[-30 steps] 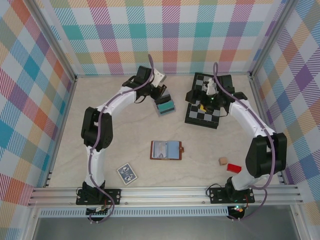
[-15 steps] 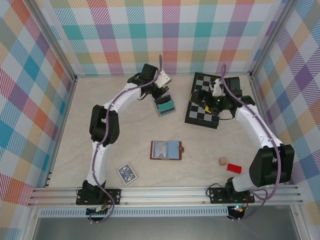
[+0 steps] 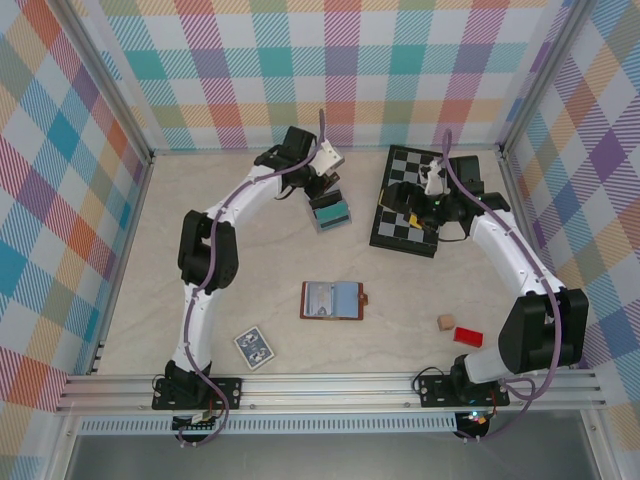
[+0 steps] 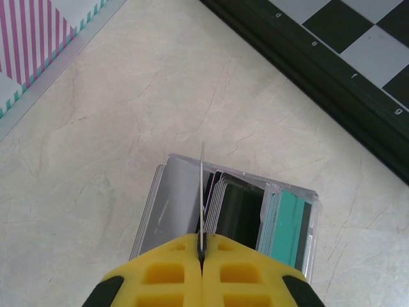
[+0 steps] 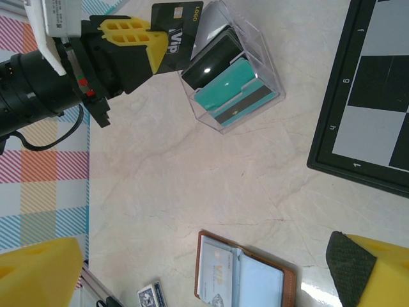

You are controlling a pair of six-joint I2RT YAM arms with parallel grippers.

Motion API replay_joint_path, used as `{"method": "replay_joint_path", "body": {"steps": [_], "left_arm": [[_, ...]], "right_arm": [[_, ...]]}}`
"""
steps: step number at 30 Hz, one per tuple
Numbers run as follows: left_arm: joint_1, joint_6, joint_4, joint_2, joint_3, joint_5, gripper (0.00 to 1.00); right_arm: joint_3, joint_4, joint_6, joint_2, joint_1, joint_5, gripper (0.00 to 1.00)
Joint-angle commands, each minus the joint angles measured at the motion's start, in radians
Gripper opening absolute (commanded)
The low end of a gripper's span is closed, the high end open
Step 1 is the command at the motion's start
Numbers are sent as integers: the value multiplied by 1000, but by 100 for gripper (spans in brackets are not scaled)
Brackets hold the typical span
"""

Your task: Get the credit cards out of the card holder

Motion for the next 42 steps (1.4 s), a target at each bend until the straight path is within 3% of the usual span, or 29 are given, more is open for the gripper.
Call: {"method": "replay_joint_path", "body": {"steps": [1, 12, 29, 36, 42], "left_arm": [[-15, -21, 6, -74, -3, 34, 0], [-29, 68, -67, -36, -13, 22, 0], [-29, 161, -142, 73, 104, -124, 0], [-30, 129, -202, 113, 188, -158, 23], [-31, 111, -202, 110, 190, -168, 28]], "right_arm": [[-16, 8, 1, -9, -6, -25, 100], [-24, 15, 11, 4, -6, -33, 100], [-23, 14, 14, 11, -5, -38, 100], [-24, 16, 16, 12, -6, -38, 100], [-23, 16, 13, 16, -7, -35, 100]]}}
